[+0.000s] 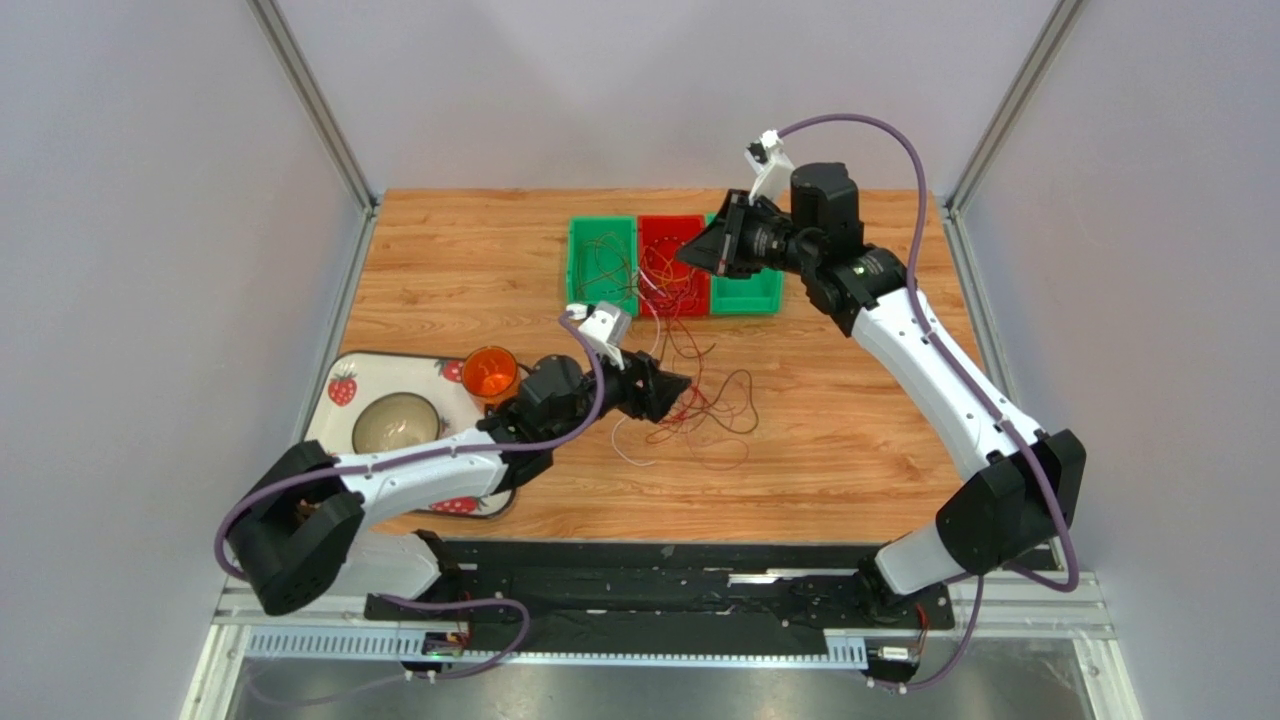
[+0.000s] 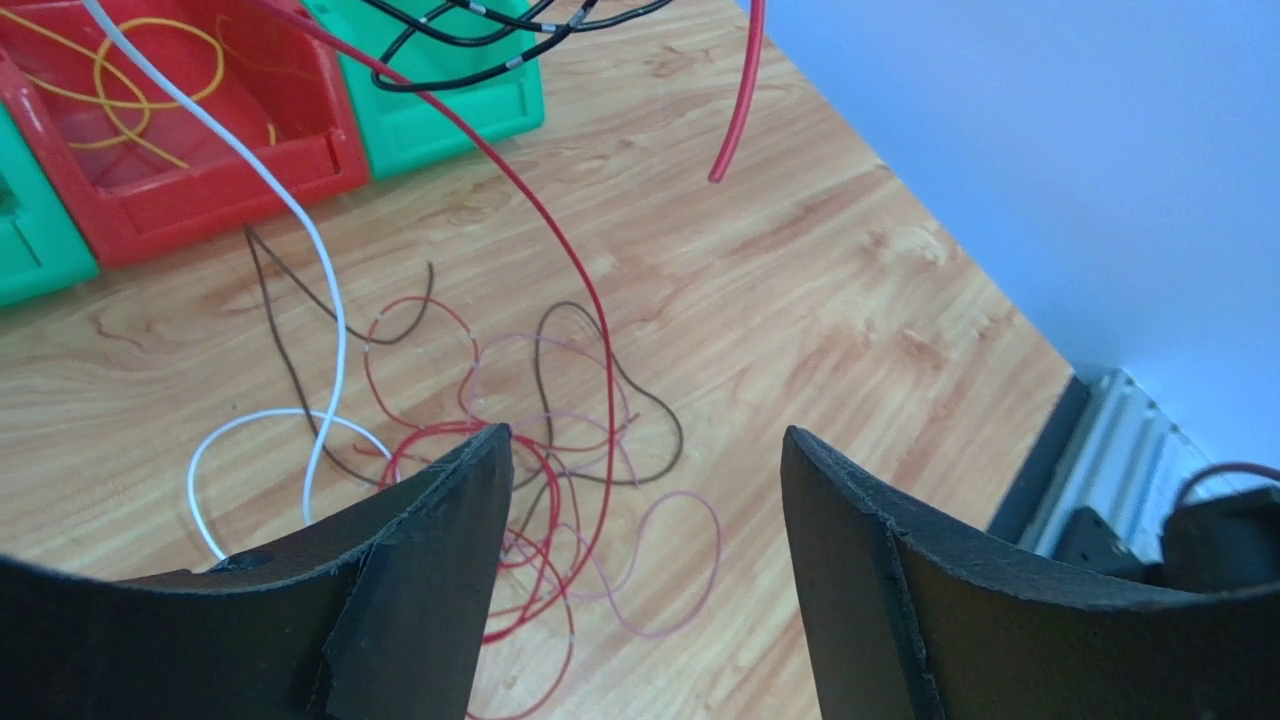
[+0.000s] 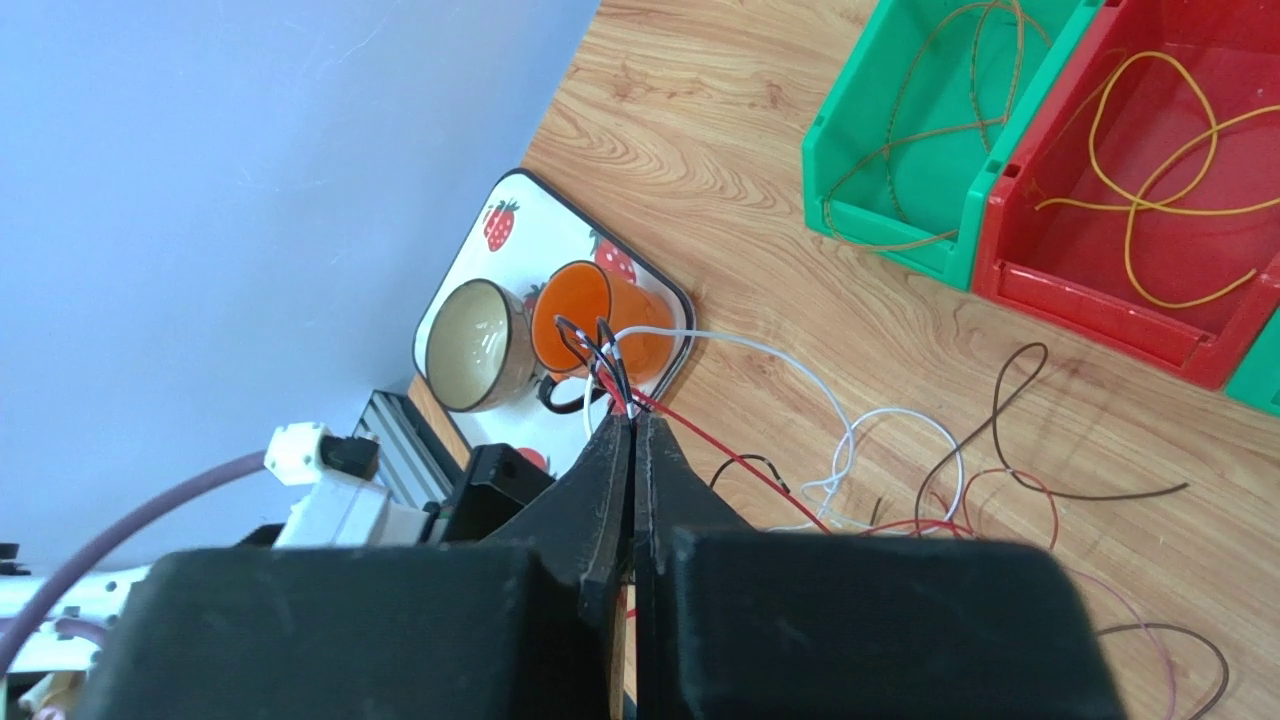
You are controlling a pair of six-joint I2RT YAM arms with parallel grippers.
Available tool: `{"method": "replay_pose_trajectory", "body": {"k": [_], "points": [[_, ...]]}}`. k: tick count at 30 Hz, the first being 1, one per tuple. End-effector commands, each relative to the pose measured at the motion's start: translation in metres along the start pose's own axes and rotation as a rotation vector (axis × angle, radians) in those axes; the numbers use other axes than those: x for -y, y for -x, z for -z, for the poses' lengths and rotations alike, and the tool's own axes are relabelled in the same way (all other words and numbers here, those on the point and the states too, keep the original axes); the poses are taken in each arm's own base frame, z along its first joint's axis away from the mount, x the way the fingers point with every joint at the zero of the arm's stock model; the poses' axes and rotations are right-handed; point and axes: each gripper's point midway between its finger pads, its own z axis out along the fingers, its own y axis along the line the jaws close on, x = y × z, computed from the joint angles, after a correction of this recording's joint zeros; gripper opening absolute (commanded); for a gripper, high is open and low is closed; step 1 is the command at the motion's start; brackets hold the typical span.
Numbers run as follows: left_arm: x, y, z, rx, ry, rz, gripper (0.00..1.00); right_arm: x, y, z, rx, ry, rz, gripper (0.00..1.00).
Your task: Untangle the cables
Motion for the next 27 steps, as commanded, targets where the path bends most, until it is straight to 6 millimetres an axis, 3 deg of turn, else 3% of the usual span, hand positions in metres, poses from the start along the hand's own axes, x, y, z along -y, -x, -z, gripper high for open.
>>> {"method": "replay_pose_trajectory", "body": {"k": [1, 5, 8, 9, 14, 21, 24, 25, 27], "points": [[0.012, 0.051, -0.022, 0.189, 0.015, -0.061, 0.75, -0.017, 0.015, 0.004, 0.030, 0.044, -0.008, 0.00], [0.012, 0.060, -0.040, 0.213, 0.047, -0.055, 0.72, -0.020, 0.013, 0.006, 0.024, 0.052, -0.011, 0.00], [0.015, 0.062, -0.057, 0.209, 0.057, -0.054, 0.61, -0.021, 0.013, 0.008, 0.027, 0.052, -0.009, 0.00], [0.019, 0.059, -0.062, 0.198, 0.057, -0.061, 0.48, -0.022, 0.014, 0.008, 0.032, 0.054, -0.007, 0.00], [0.007, 0.042, -0.081, 0.151, 0.171, -0.070, 0.02, -0.022, 0.014, 0.009, 0.024, 0.048, -0.003, 0.00], [-0.001, 0.032, -0.069, 0.117, 0.298, -0.114, 0.00, -0.020, 0.016, 0.011, 0.032, 0.031, 0.009, 0.00], [-0.018, 0.025, -0.061, 0.102, 0.388, -0.106, 0.00, -0.021, 0.018, 0.013, 0.040, 0.031, 0.014, 0.00], [-0.032, 0.014, -0.059, 0.070, 0.452, -0.115, 0.00, -0.021, 0.021, 0.014, 0.049, 0.024, 0.017, 0.00], [-0.041, 0.001, -0.061, 0.039, 0.479, -0.141, 0.00, -0.022, 0.022, 0.016, 0.050, 0.022, 0.017, 0.00]]}}
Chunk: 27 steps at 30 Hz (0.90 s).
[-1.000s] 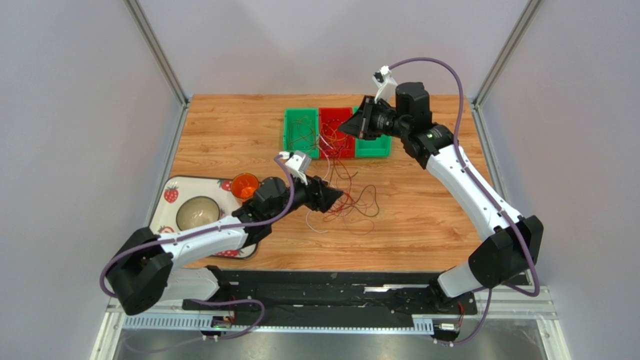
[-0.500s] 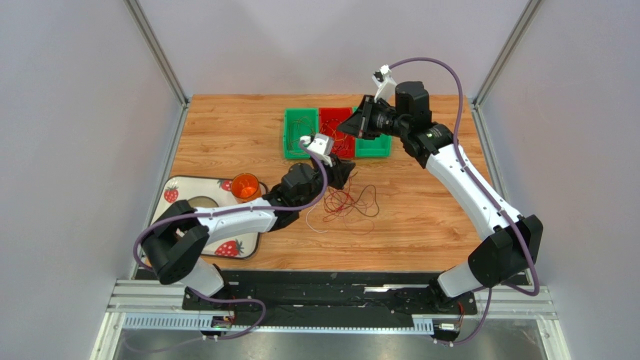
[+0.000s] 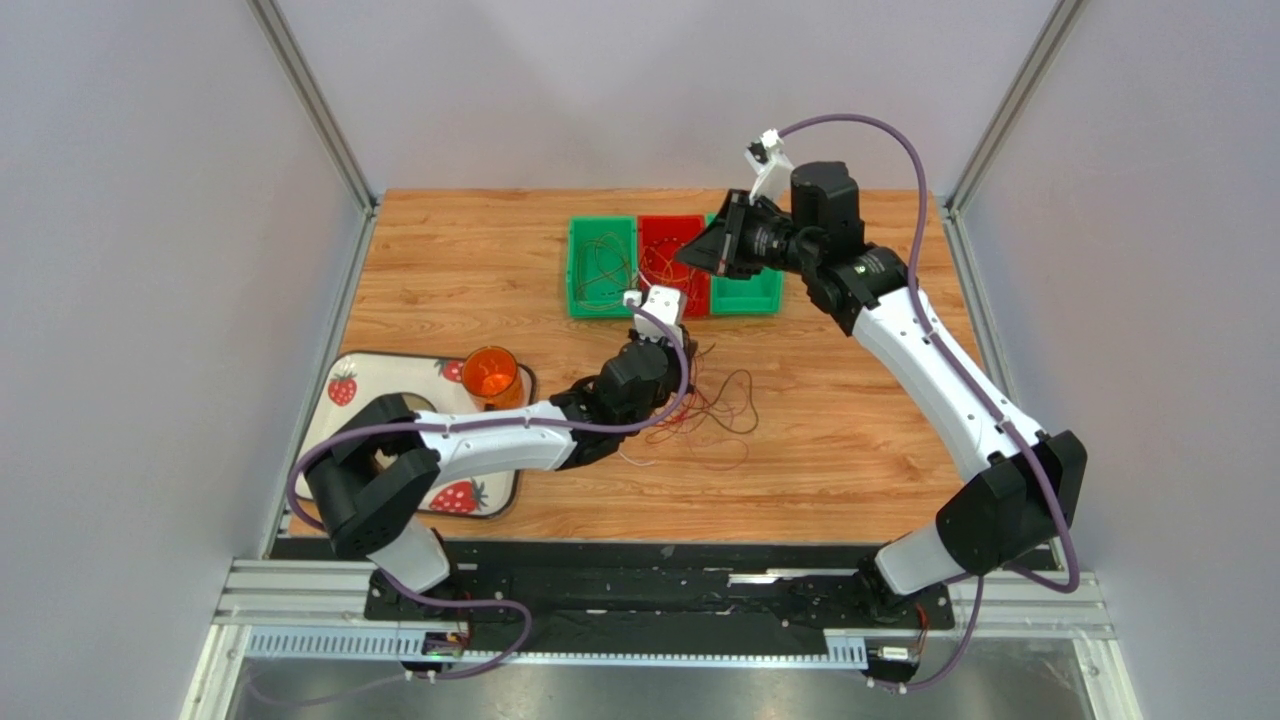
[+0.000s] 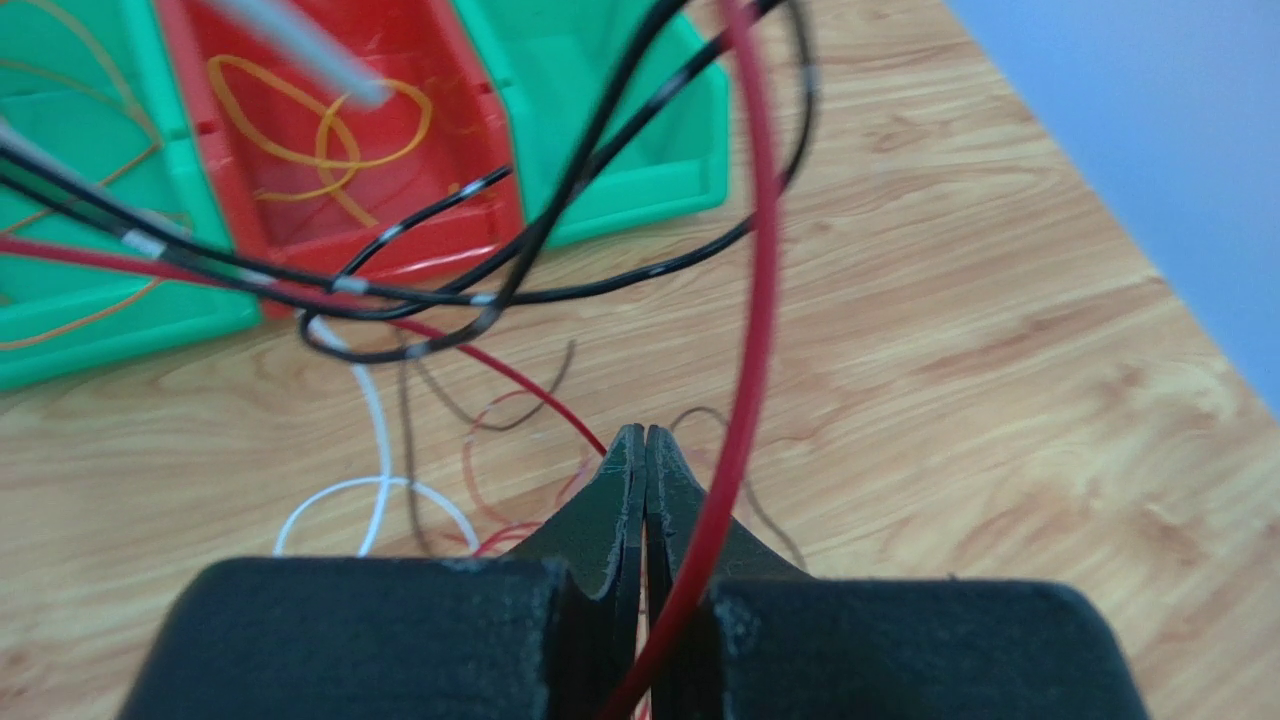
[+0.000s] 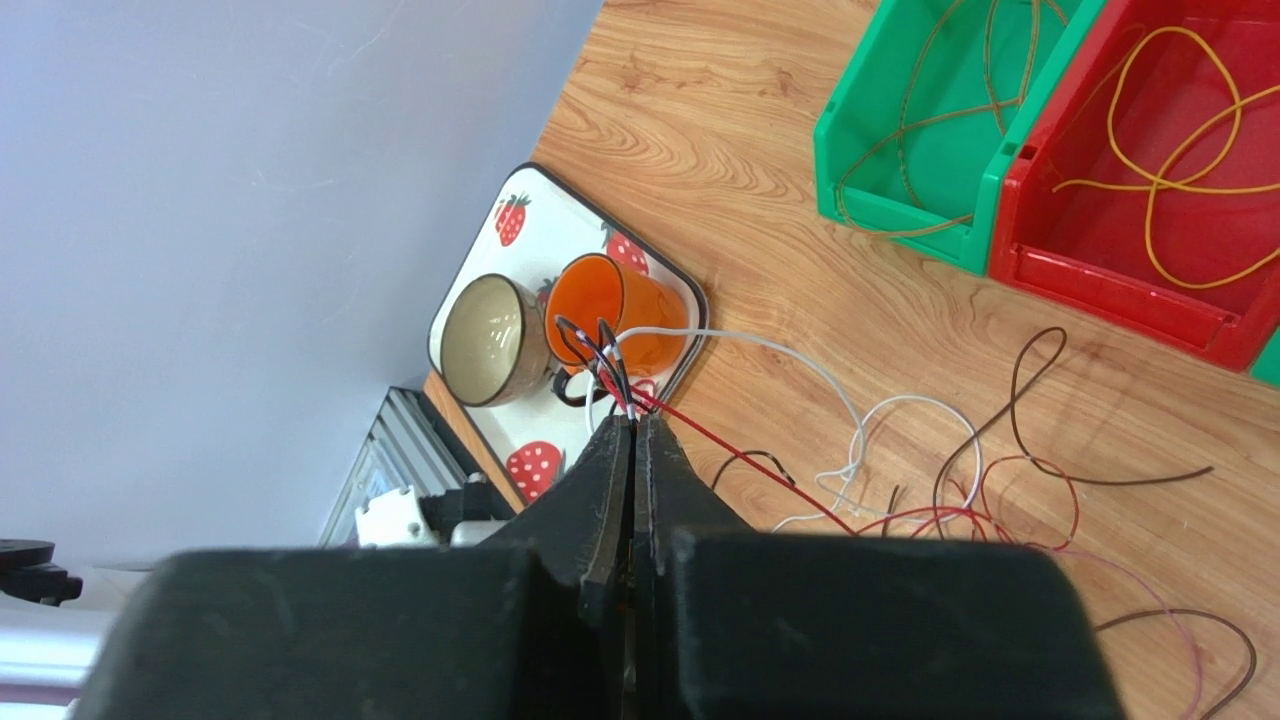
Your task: Untangle the cables
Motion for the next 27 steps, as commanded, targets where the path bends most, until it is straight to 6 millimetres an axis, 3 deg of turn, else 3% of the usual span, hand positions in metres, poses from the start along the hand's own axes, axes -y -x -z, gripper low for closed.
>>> {"method": "replay_pose_trajectory", "body": {"k": [1, 11, 21, 27], "points": [[-0.031, -0.024, -0.005, -0.064, 0.171, -0.052, 0.00, -0.022, 0.023, 0.016, 0.060, 0.022, 0.042, 0.00], [-0.048, -0.095, -0.026, -0.227, 0.193, -0.033, 0.00, -0.044, 0.042, 0.038, 0.094, 0.029, 0.040, 0.00], [-0.063, -0.123, -0.023, -0.265, 0.146, 0.065, 0.00, -0.057, 0.065, 0.073, 0.118, 0.002, 0.065, 0.00], [-0.066, -0.143, -0.024, -0.297, 0.128, 0.102, 0.00, -0.095, 0.105, 0.103, 0.188, 0.085, 0.098, 0.00]]}}
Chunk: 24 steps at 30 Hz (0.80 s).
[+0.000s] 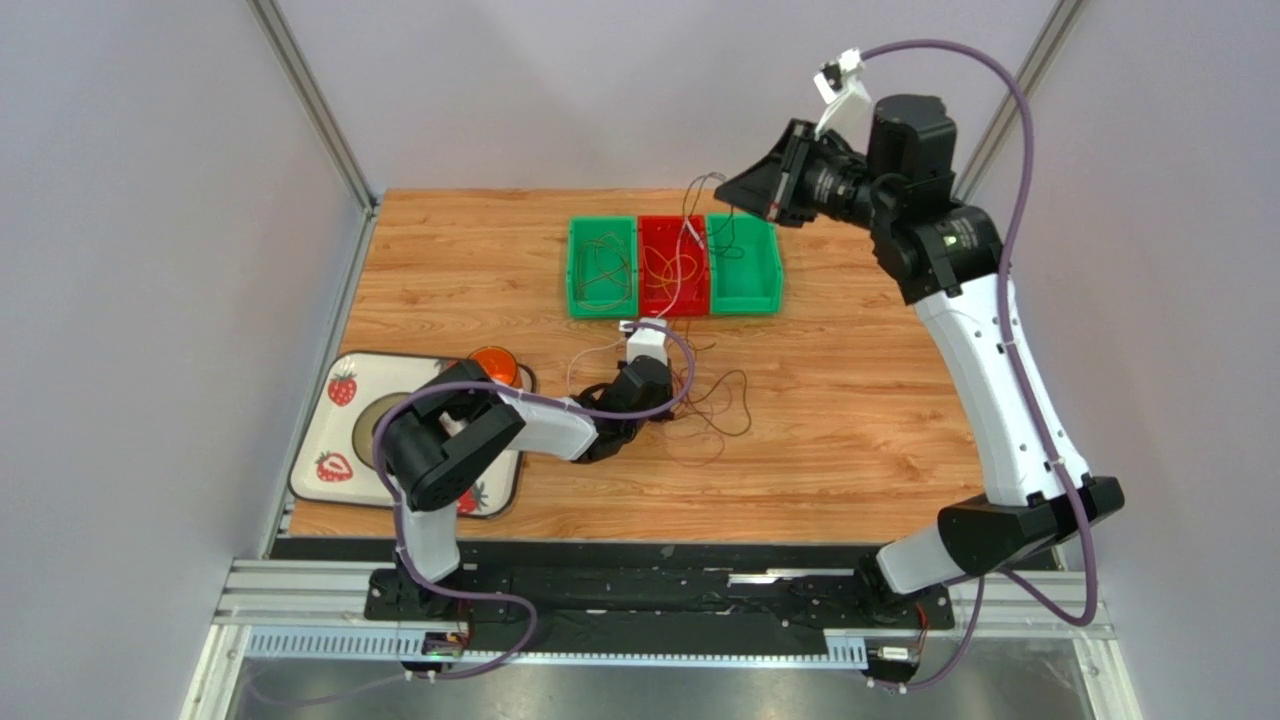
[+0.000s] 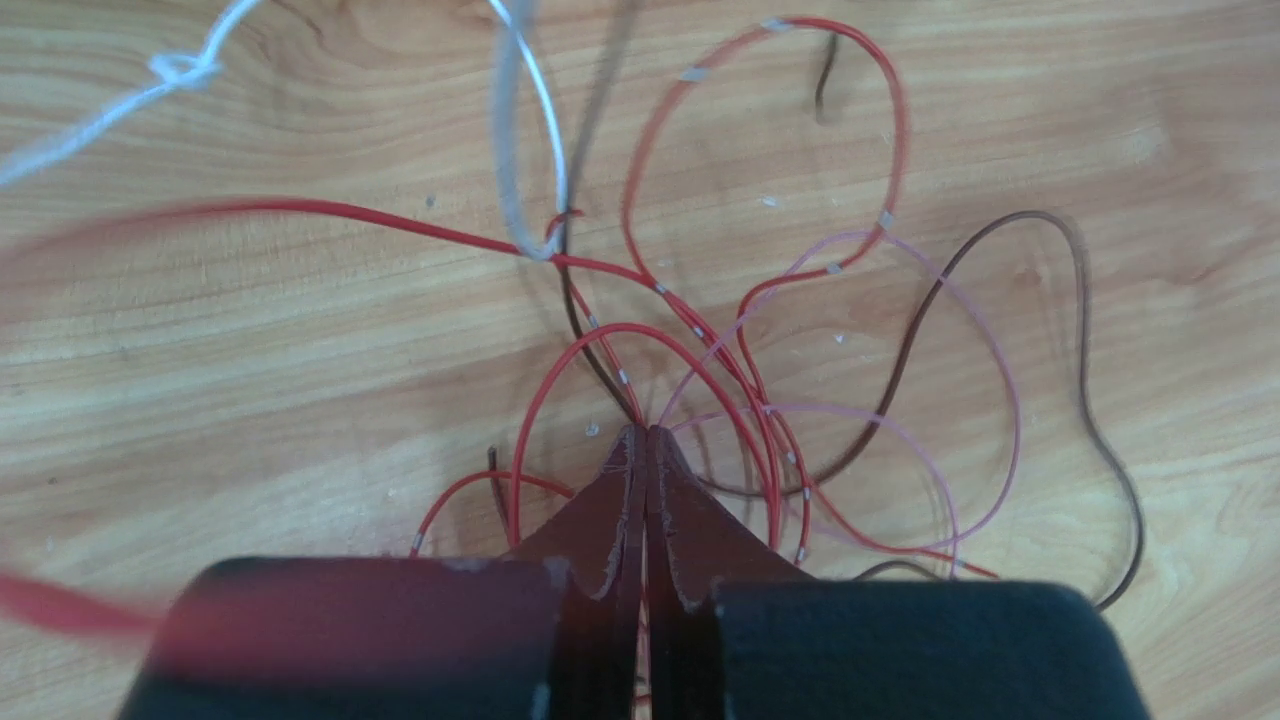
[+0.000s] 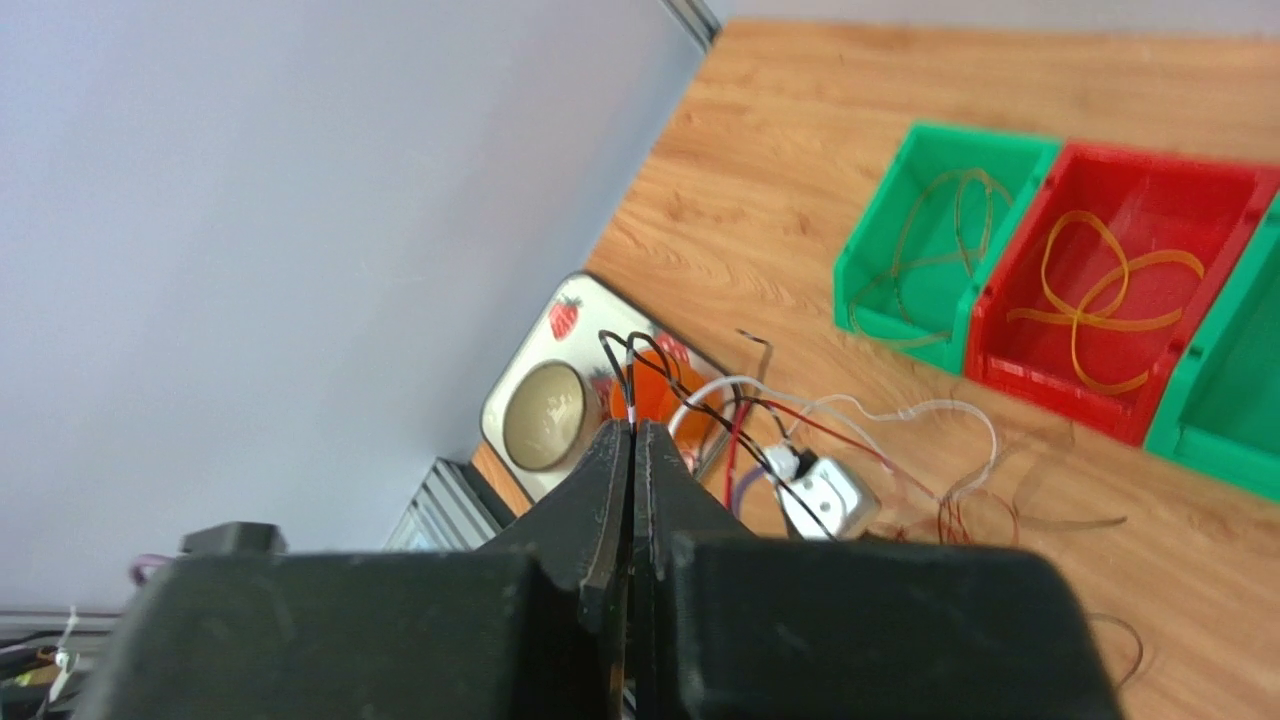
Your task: Untangle the cables
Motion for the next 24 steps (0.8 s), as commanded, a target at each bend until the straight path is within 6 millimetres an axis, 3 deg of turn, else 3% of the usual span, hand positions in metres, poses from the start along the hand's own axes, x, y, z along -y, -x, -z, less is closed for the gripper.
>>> {"method": "replay_pose_trajectory", "body": {"k": [1, 5, 9, 12, 13, 14, 15, 16, 17, 18, 20, 22, 24], "points": [[0.006, -0.010, -0.005, -0.004, -0.060, 0.055, 0.00, -0.045, 0.041, 0.030, 0.081, 0.108, 0.053, 0.00], [0.009, -0.007, -0.005, 0.010, -0.079, 0.056, 0.00, -0.091, 0.076, 0.059, 0.177, 0.212, 0.099, 0.00], [0.008, -0.009, -0.004, 0.007, -0.079, 0.054, 0.00, -0.126, 0.098, 0.079, 0.239, 0.321, 0.125, 0.00], [0.012, -0.009, -0.004, -0.004, -0.106, 0.040, 0.00, -0.146, 0.100, 0.092, 0.261, 0.416, 0.158, 0.00], [0.019, -0.006, -0.002, -0.008, -0.136, 0.018, 0.03, -0.144, 0.100, 0.091, 0.266, 0.412, 0.156, 0.00], [0.025, -0.004, 0.002, -0.011, -0.177, -0.034, 0.18, -0.146, 0.099, 0.096, 0.276, 0.410, 0.161, 0.00], [0.034, 0.006, 0.014, 0.004, -0.225, -0.045, 0.33, -0.130, 0.094, 0.083, 0.260, 0.373, 0.140, 0.00], [0.043, 0.009, 0.025, 0.020, -0.255, -0.069, 0.78, -0.123, 0.090, 0.079, 0.254, 0.354, 0.138, 0.00], [0.046, 0.016, 0.035, 0.047, -0.271, -0.104, 0.95, -0.113, 0.086, 0.072, 0.241, 0.328, 0.127, 0.00], [0.047, 0.030, 0.052, 0.089, -0.288, -0.100, 0.97, -0.096, 0.077, 0.061, 0.211, 0.285, 0.099, 0.00], [0.049, 0.040, 0.070, 0.121, -0.331, -0.102, 0.97, -0.076, 0.067, 0.049, 0.185, 0.235, 0.095, 0.00], [0.048, 0.045, 0.094, 0.155, -0.386, -0.090, 0.97, -0.052, 0.054, 0.036, 0.158, 0.176, 0.079, 0.00], [0.045, 0.047, 0.117, 0.183, -0.440, -0.070, 0.96, -0.041, 0.047, 0.030, 0.145, 0.146, 0.069, 0.00]]}}
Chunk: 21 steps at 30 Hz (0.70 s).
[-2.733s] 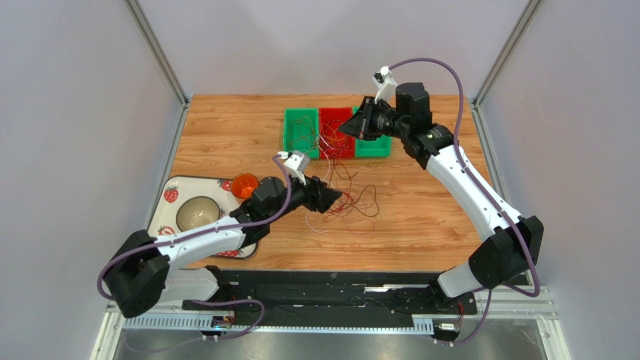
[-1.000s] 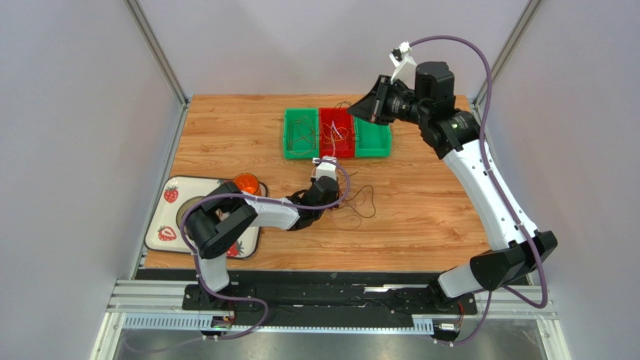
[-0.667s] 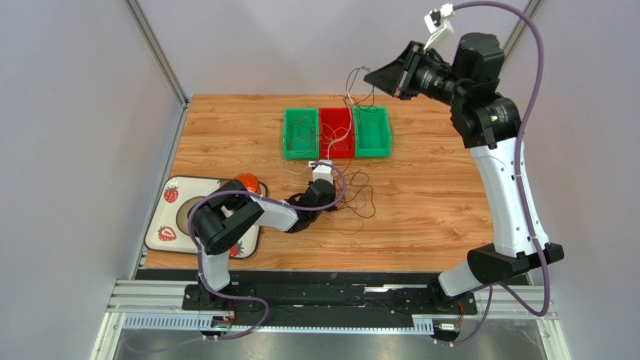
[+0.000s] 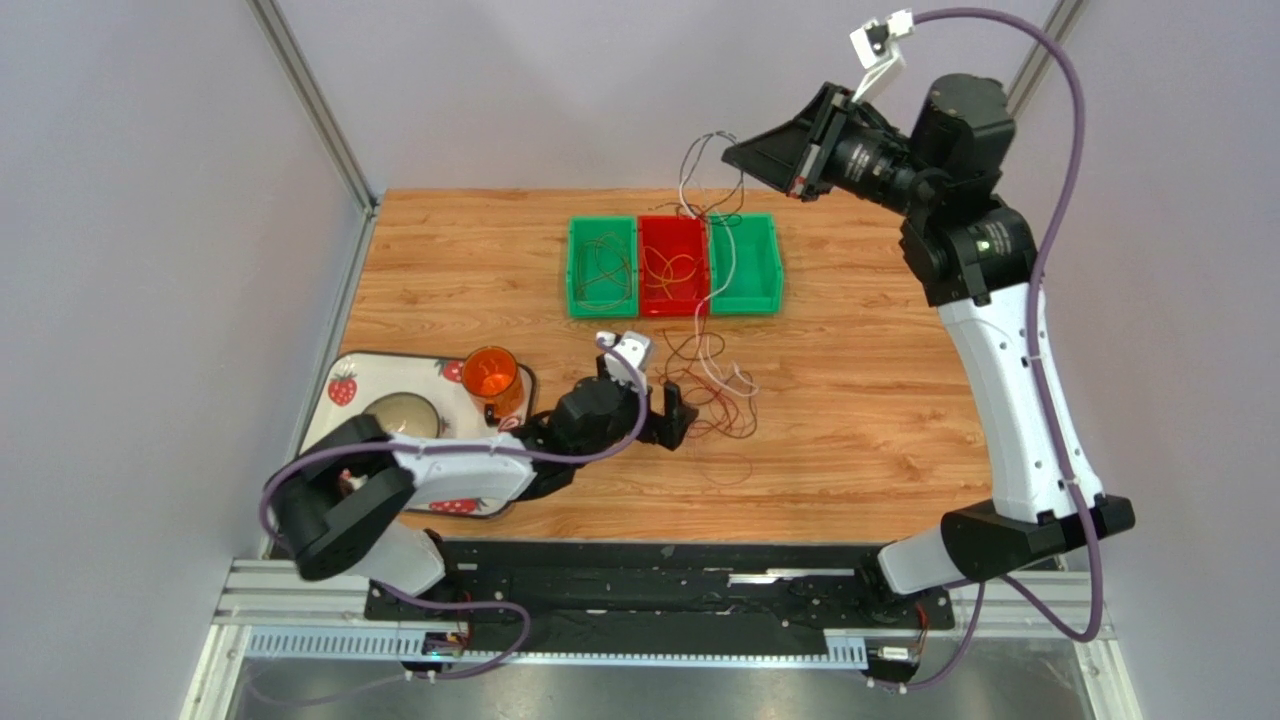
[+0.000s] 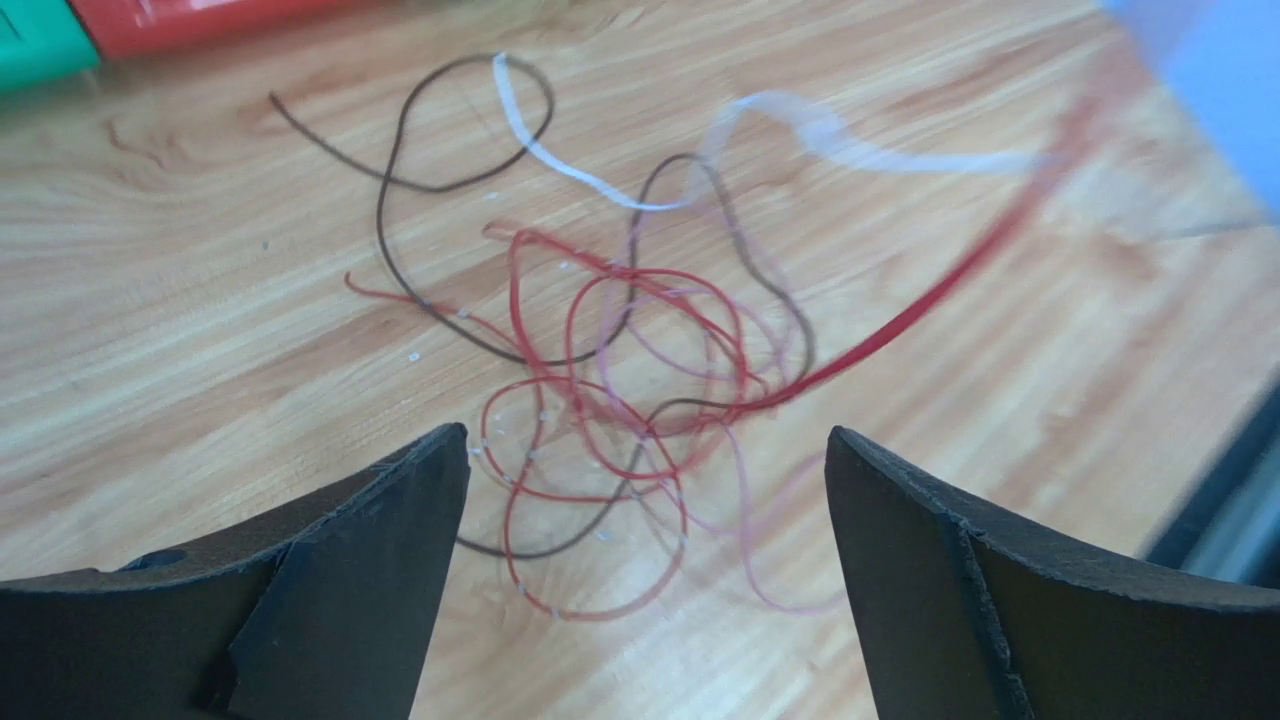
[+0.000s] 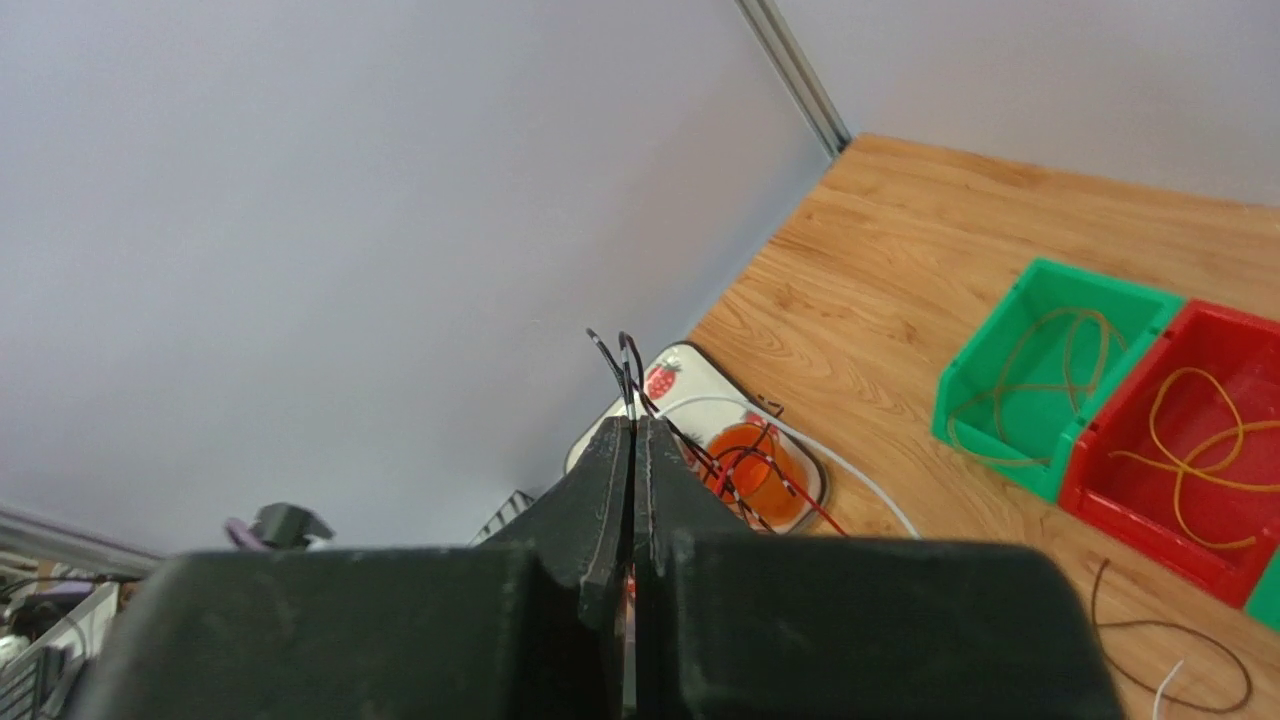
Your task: Untangle the cables
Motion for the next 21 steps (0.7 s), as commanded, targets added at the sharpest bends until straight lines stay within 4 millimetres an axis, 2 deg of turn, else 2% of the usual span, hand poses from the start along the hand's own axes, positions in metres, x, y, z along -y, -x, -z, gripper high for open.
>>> {"method": "replay_pose_trajectory", "body": {"k": [1, 3, 5, 6, 8, 10, 14, 19, 20, 21], "points": [[0.018, 0.030, 0.040, 0.122, -0.135, 0.000, 0.95, 0.040, -0.023, -0.006, -0.034, -0.096, -0.011, 0.00], [0.020, 0.043, 0.063, 0.179, -0.163, 0.047, 0.94, 0.048, -0.029, -0.008, -0.040, -0.106, -0.019, 0.00], [0.019, 0.054, 0.077, 0.232, -0.167, 0.098, 0.93, 0.056, -0.037, -0.009, -0.052, -0.120, -0.029, 0.00], [0.021, 0.066, 0.090, 0.277, -0.184, 0.118, 0.95, 0.058, -0.039, -0.010, -0.056, -0.122, -0.033, 0.00], [0.018, 0.084, 0.100, 0.349, -0.173, 0.138, 0.98, 0.060, -0.042, -0.011, -0.061, -0.123, -0.042, 0.00], [0.023, 0.094, 0.104, 0.407, -0.208, 0.099, 0.99, 0.058, -0.044, -0.012, -0.067, -0.106, -0.052, 0.00], [0.033, 0.108, 0.100, 0.498, -0.260, 0.045, 0.99, 0.056, -0.045, -0.014, -0.070, -0.087, -0.069, 0.00], [0.050, 0.118, 0.076, 0.557, -0.313, -0.009, 0.99, 0.055, -0.046, -0.015, -0.079, -0.073, -0.077, 0.00], [0.052, 0.112, 0.067, 0.540, -0.320, -0.023, 0.99, 0.054, -0.046, -0.015, -0.080, -0.072, -0.079, 0.00], [0.057, 0.120, 0.065, 0.559, -0.331, -0.030, 0.99, 0.053, -0.047, -0.015, -0.082, -0.070, -0.079, 0.00]]}}
